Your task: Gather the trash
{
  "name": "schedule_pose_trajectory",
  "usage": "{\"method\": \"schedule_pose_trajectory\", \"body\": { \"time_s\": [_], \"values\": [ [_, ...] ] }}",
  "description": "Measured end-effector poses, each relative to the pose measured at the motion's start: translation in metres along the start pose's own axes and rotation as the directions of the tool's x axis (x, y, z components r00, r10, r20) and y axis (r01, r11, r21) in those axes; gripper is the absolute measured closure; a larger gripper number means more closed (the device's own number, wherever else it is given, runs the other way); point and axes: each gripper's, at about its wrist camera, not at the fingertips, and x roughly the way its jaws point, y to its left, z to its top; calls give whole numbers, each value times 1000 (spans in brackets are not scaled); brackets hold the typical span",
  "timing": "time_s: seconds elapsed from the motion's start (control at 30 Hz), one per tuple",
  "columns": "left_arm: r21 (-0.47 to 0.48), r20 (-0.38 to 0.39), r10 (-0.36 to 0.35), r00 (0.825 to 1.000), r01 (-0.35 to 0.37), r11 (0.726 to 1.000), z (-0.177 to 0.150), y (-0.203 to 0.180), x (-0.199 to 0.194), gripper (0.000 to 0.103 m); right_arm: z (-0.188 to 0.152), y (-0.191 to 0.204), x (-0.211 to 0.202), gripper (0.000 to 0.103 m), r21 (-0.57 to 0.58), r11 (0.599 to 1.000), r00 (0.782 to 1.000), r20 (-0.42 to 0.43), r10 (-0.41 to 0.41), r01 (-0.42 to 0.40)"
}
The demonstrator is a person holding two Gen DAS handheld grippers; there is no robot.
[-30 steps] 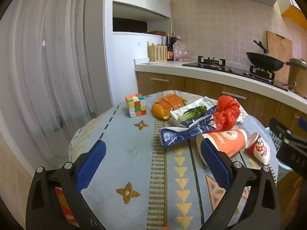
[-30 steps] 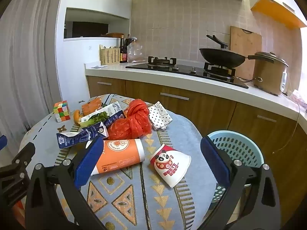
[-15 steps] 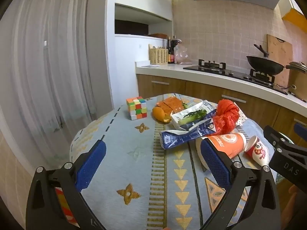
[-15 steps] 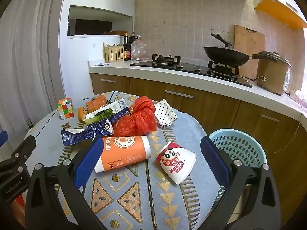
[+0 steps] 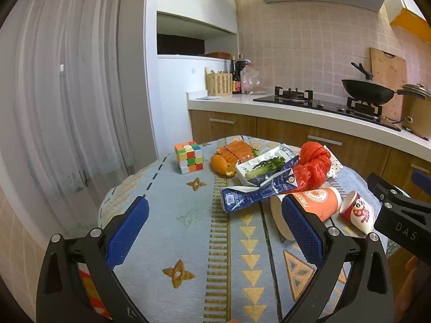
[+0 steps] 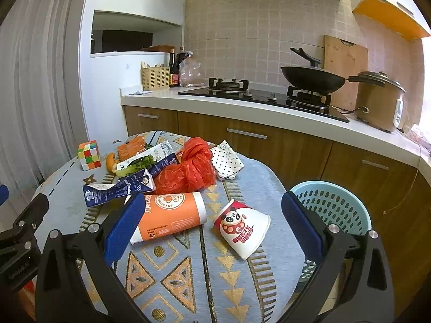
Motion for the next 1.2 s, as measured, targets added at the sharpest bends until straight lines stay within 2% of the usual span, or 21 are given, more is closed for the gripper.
{"method": "schedule_pose_trajectory", "body": {
  "time_s": [0.4, 0.9, 1.2],
  "values": [
    [-12, -17, -29, 999, 29, 1000, -4, 1, 4, 7, 0, -3, 1, 7, 13, 1000, 1000, -12, -5, 5],
    [3, -31, -7, 999, 7, 1000, -10, -4, 10, 7, -3, -4, 5, 7, 23, 1000, 1000, -25, -10, 10],
    [-6, -33, -36, 999, 36, 999, -9, -3, 10, 7, -1, -4, 6, 7, 25, 1000, 1000, -27, -16, 17]
  ]
}}
